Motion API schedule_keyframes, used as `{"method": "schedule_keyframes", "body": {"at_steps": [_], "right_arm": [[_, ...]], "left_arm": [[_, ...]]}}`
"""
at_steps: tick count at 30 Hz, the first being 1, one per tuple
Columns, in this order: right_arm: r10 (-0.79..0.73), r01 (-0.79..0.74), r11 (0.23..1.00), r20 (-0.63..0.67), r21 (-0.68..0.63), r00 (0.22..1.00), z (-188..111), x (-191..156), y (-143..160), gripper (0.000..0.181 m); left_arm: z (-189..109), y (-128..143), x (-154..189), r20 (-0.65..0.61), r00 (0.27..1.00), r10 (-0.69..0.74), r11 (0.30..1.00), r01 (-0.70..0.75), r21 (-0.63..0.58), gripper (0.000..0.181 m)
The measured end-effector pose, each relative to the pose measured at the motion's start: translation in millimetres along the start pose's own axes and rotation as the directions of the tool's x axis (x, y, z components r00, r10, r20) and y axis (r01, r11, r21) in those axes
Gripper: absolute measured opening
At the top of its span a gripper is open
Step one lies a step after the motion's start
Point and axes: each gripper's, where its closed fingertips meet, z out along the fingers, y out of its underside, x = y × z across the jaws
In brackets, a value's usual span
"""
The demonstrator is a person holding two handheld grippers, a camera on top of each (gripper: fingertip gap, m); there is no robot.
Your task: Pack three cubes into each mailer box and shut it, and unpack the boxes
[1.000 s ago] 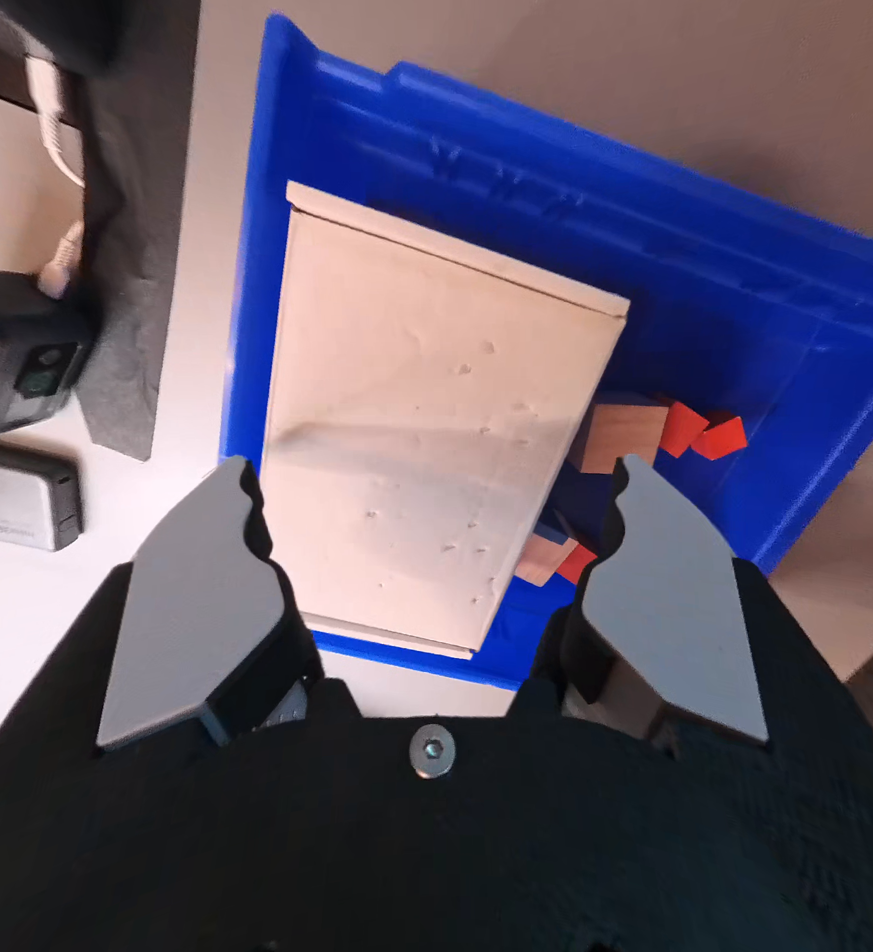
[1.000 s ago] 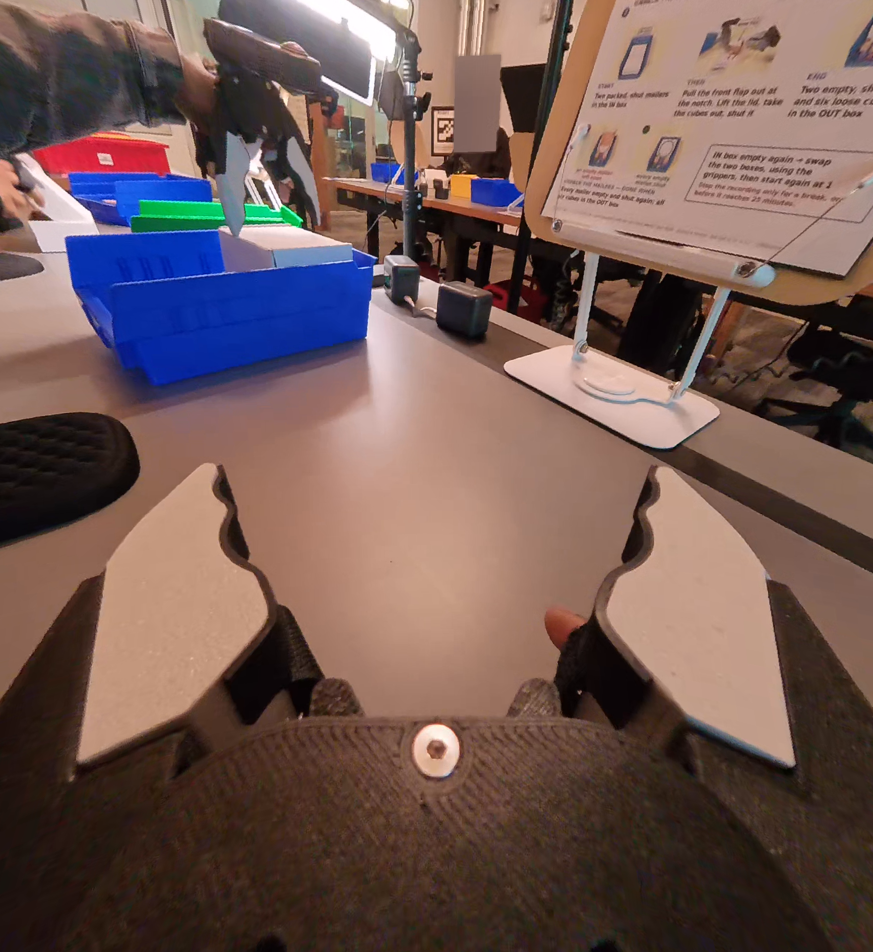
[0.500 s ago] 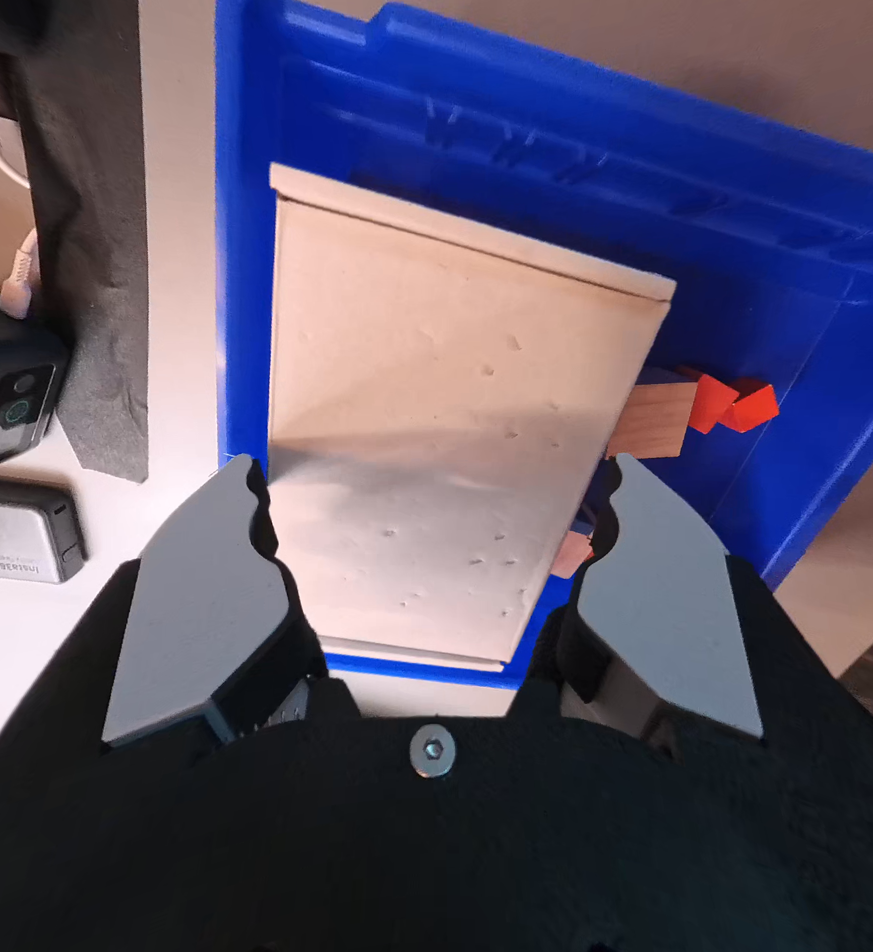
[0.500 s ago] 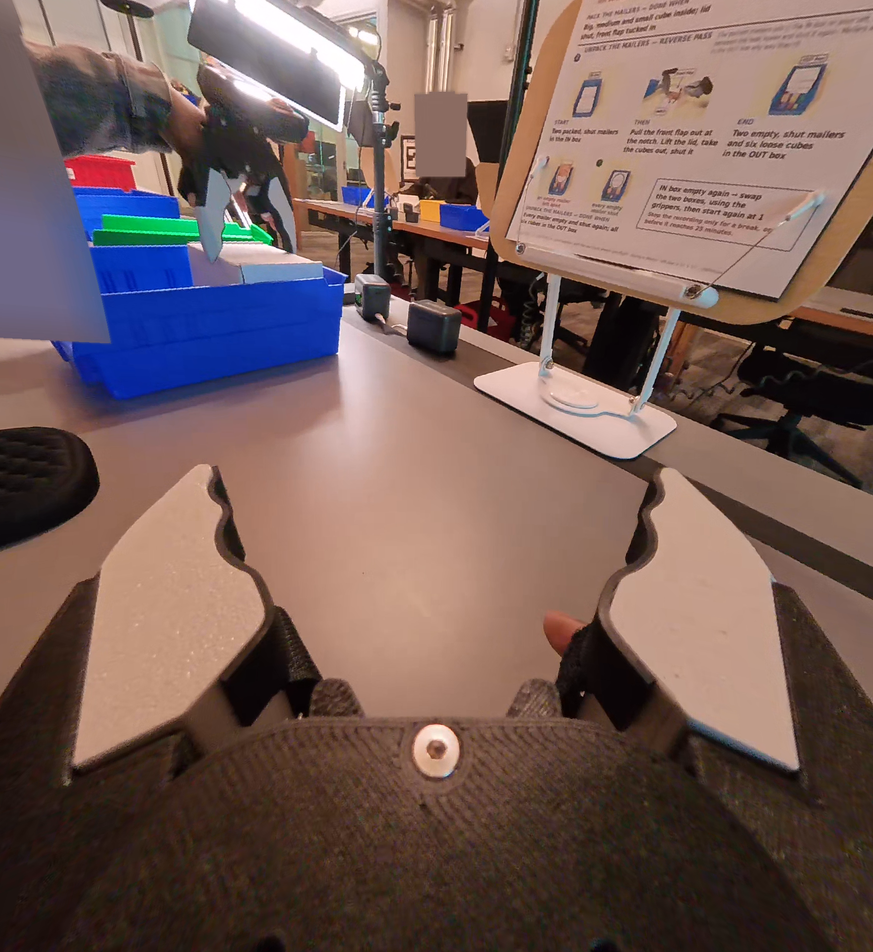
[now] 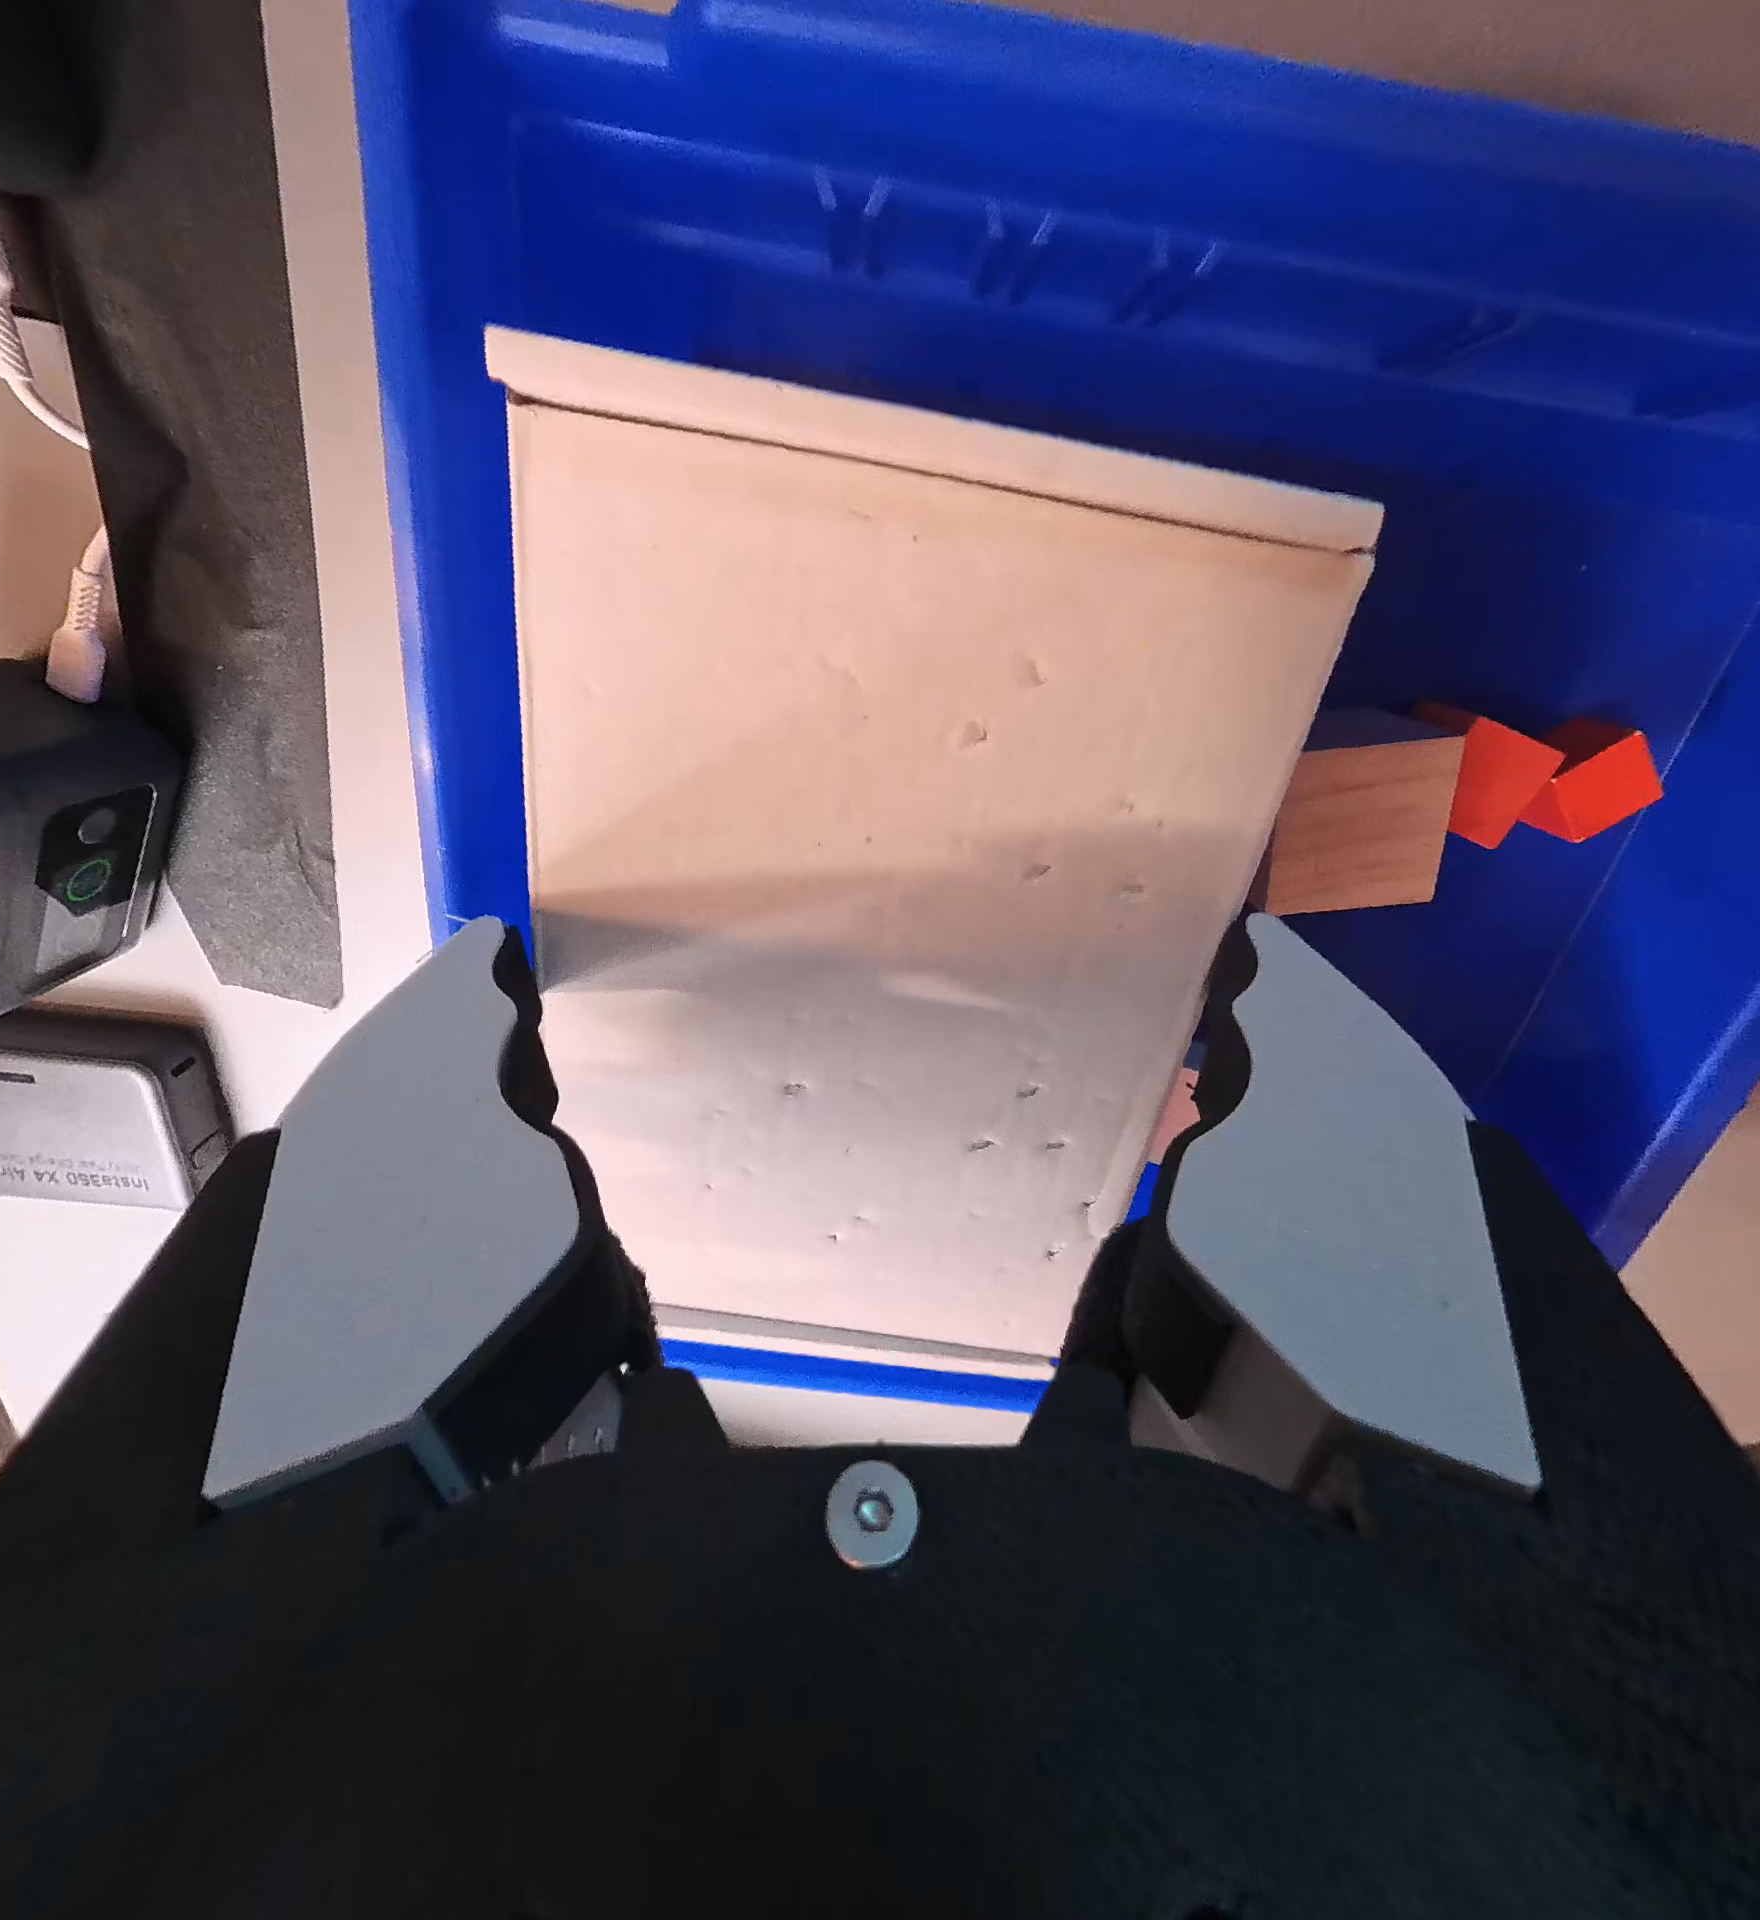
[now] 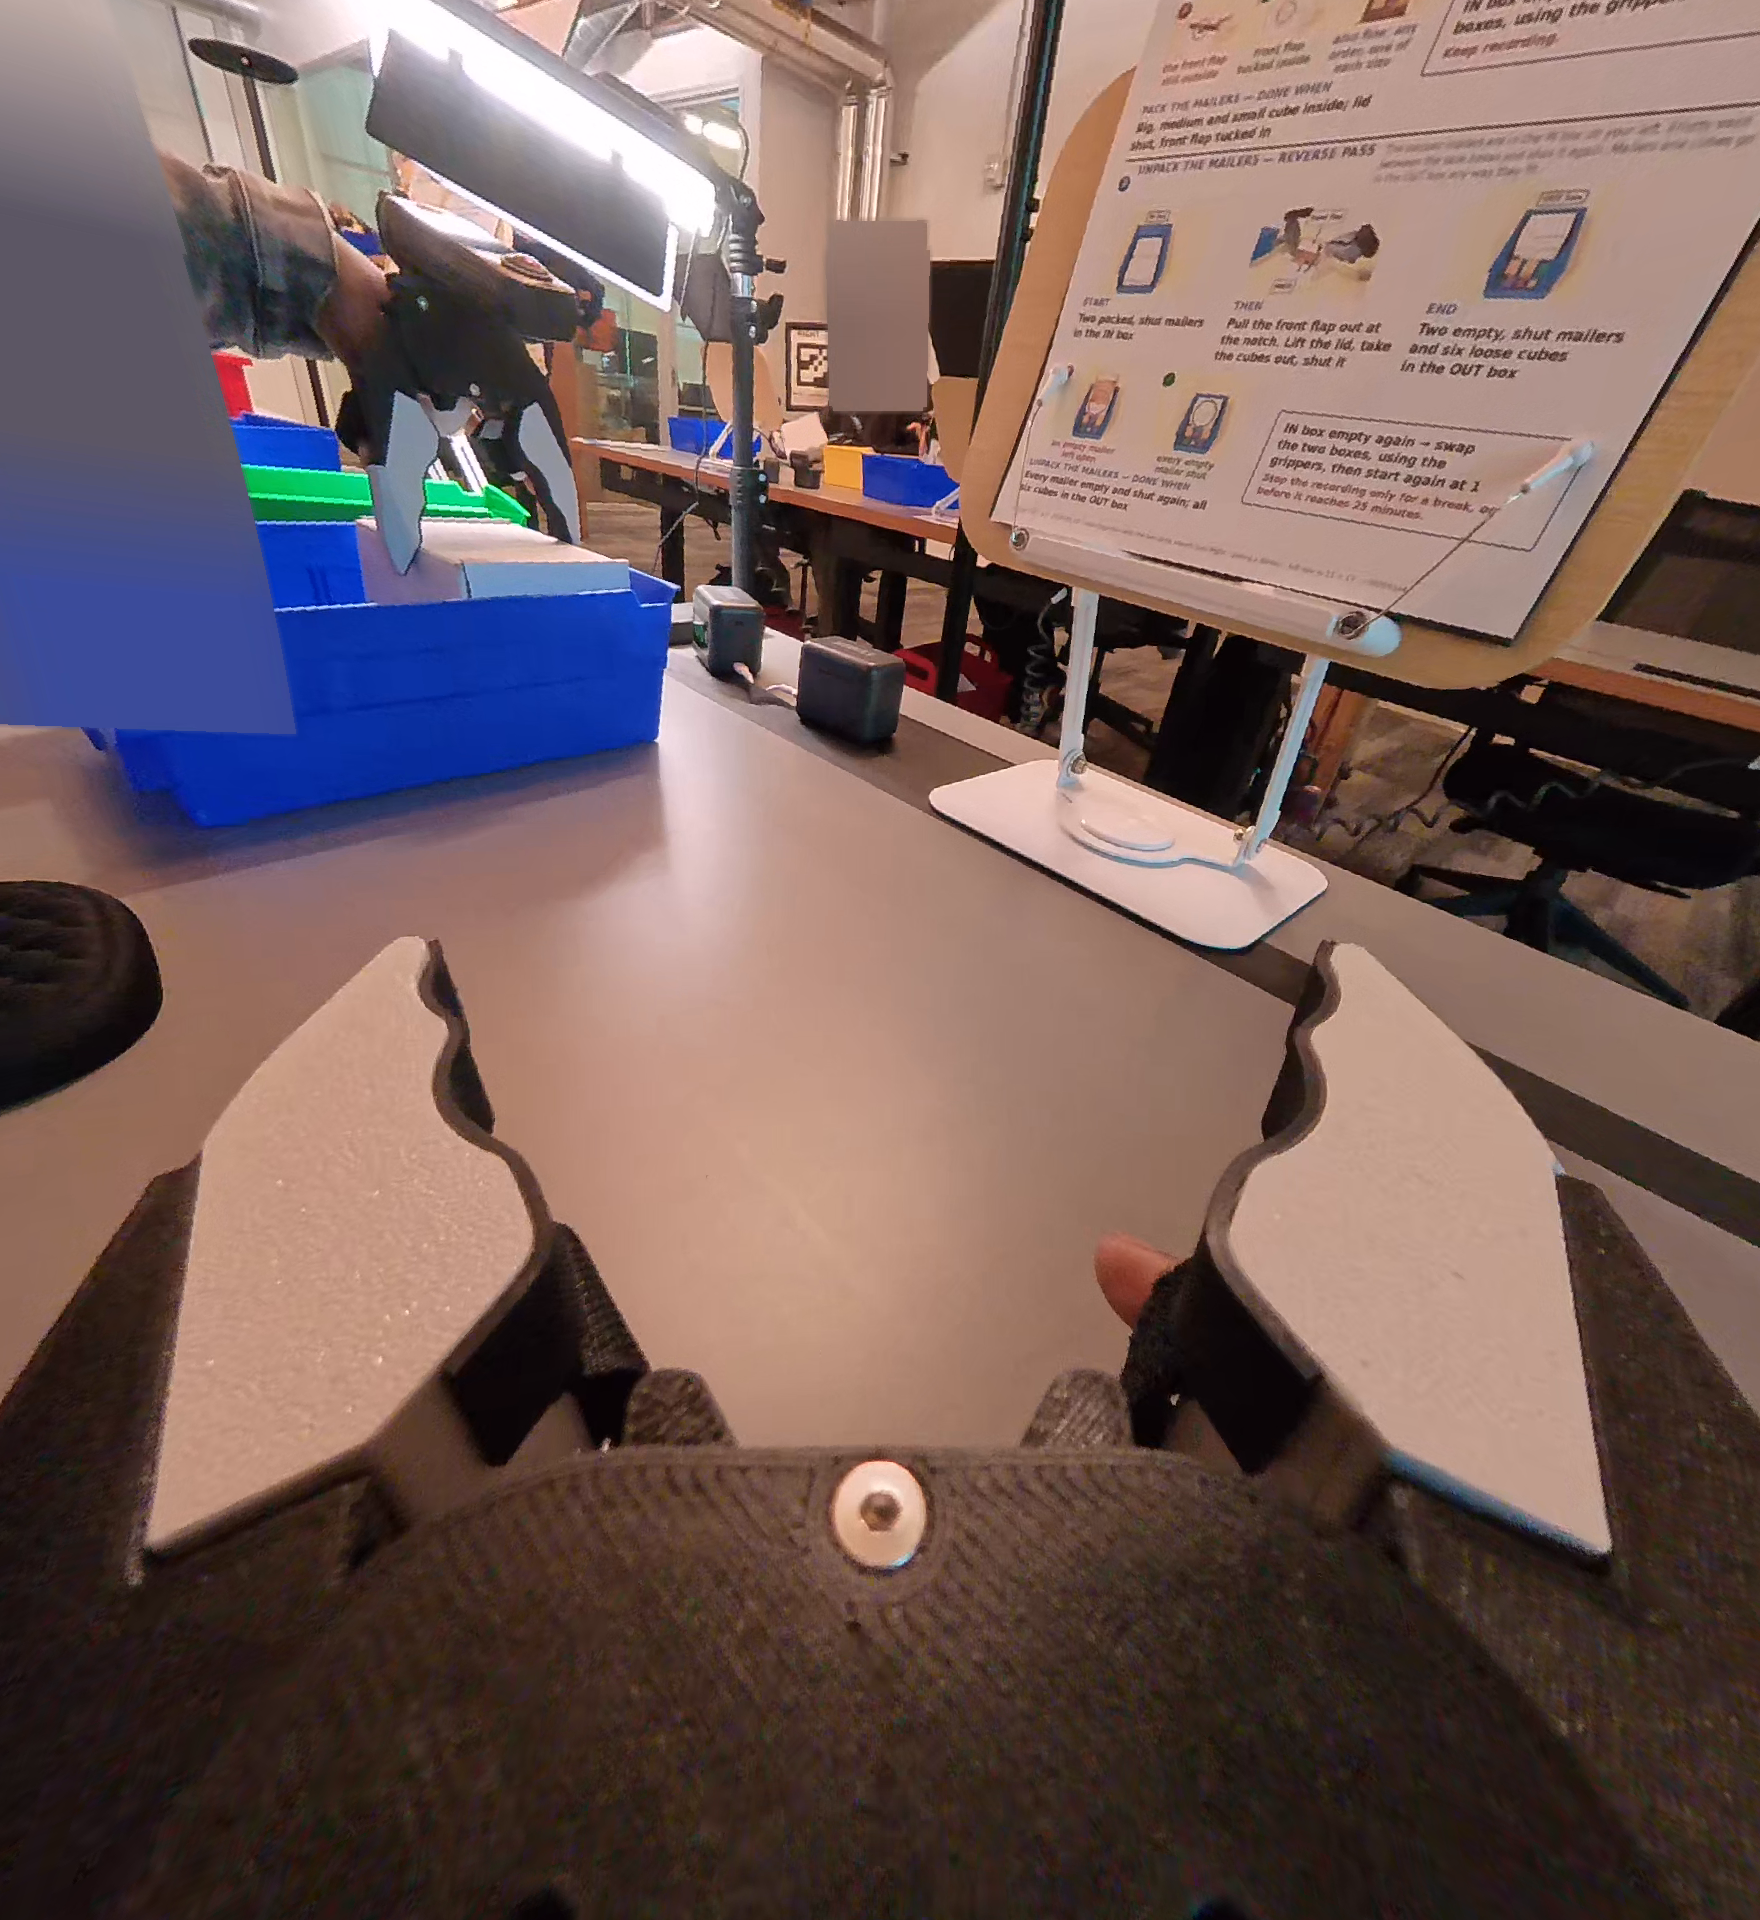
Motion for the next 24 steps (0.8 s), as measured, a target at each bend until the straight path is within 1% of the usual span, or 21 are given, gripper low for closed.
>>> {"method": "schedule_keyframes", "body": {"at_steps": [1, 5, 7, 10, 13, 16, 19, 21, 24], "right_arm": [[-0.002, 0.002, 1.000, -0.002, 0.001, 1.000, -0.2, 0.1, -0.2, 0.145], [-0.001, 0.001, 1.000, 0.002, 0.021, 1.000, -0.7, -1.0, -3.7, 0.145], [0.000, -0.001, 1.000, 0.011, 0.022, 1.000, -0.6, -3.1, -4.2, 0.145], [-0.013, 0.012, 0.999, 0.023, 0.032, 1.000, -0.2, -8.4, -8.1, 0.145], [-0.018, 0.016, 0.999, 0.052, 0.044, 0.998, 1.6, -18.2, -12.6, 0.145], [-0.050, 0.046, 0.997, 0.079, 0.056, 0.996, 1.9, -29.5, -16.7, 0.145], [-0.047, 0.039, 0.997, 0.113, 0.069, 0.993, 1.3, -40.3, -21.4, 0.144], [-0.043, 0.035, 0.997, 0.124, 0.067, 0.991, 1.5, -44.7, -22.2, 0.143], [-0.035, 0.025, 0.997, 0.141, 0.067, 0.989, 1.7, -50.4, -22.6, 0.143]], "left_arm": [[0.0, -0.1, 0.0, 0.005, 1.000, 0.005, 1.000, -0.005, 0.006, 0.121], [-6.3, 3.7, 2.6, 0.027, 0.999, 0.034, 0.997, -0.032, -0.068, 0.120], [-15.7, -0.9, 3.8, 0.048, 0.998, 0.026, 0.998, -0.023, -0.065, 0.120], [-41.5, -12.6, 5.8, 0.107, 0.994, -0.006, 0.998, 0.012, -0.058, 0.120], [-72.2, -30.7, 13.3, 0.178, 0.984, 0.010, 0.998, 0.002, -0.065, 0.120], [-100.5, -59.2, 27.4, 0.249, 0.968, 0.038, 0.998, -0.023, -0.063, 0.120], [-113.5, -97.8, 52.5, 0.277, 0.959, 0.065, 0.997, -0.050, -0.062, 0.120], [-109.9, -126.4, 75.4, 0.256, 0.963, 0.079, 0.996, -0.063, -0.068, 0.120], [-91.8, -173.1, 111.2, 0.210, 0.970, 0.123, 0.991, -0.109, -0.076, 0.120]]}}
